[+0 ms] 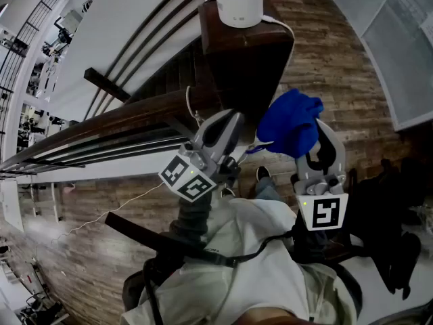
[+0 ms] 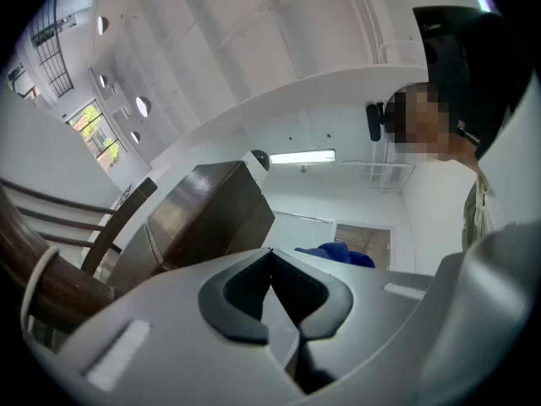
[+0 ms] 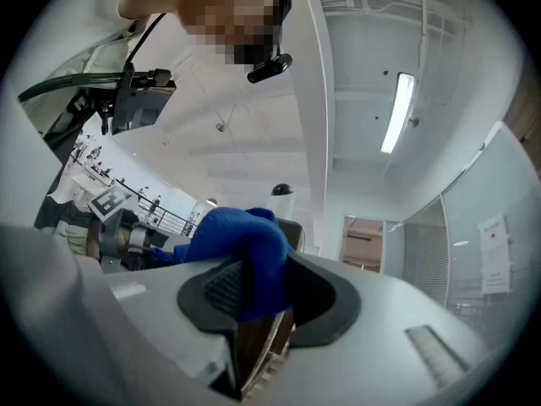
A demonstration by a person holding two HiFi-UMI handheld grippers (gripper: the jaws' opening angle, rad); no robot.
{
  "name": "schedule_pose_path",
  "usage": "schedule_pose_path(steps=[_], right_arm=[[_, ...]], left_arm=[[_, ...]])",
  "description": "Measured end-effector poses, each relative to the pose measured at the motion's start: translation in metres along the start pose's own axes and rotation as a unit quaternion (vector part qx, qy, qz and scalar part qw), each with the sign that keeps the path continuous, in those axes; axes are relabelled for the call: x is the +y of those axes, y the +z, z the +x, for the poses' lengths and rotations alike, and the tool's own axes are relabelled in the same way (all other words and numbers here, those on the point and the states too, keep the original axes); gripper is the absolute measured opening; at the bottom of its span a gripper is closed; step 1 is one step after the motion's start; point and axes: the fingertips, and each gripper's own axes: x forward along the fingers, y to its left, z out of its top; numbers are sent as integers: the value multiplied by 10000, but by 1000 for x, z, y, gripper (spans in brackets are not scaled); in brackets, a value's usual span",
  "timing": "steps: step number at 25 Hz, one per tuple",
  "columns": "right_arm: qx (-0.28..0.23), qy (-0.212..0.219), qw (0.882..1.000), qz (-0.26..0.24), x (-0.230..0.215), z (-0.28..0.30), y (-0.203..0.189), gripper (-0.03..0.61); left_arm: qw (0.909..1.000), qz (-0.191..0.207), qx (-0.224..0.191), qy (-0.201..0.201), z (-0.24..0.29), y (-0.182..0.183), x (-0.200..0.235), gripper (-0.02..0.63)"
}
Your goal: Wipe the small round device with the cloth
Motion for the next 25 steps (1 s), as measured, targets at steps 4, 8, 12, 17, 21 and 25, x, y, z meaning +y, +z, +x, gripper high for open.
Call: schedule_pose_path(steps=[4, 8, 12, 17, 21, 25], right_arm=[[-156, 119, 9998, 49, 3, 1, 2, 111], [-232, 287, 9992, 177, 12, 8, 0, 112], [-241, 444, 9984, 264, 18, 15, -2, 112], [-598, 561, 9963, 253, -1, 23, 10, 112], [-1171, 474, 9905, -551, -33, 52, 55, 112], [-1601, 280, 9798, -1163, -55, 89, 98, 112]], left_arm=[[9996, 177, -107, 168, -7, 8, 1, 0], [9990, 305, -144, 291, -16, 16, 2, 0], [9982, 365, -210, 420, -21, 22, 6, 0], [9973, 526, -258, 438, -12, 30, 6, 0], [9896, 1312, -538, 224, 6, 89, 3, 0], [9794, 1866, -776, 56, 24, 145, -2, 0]])
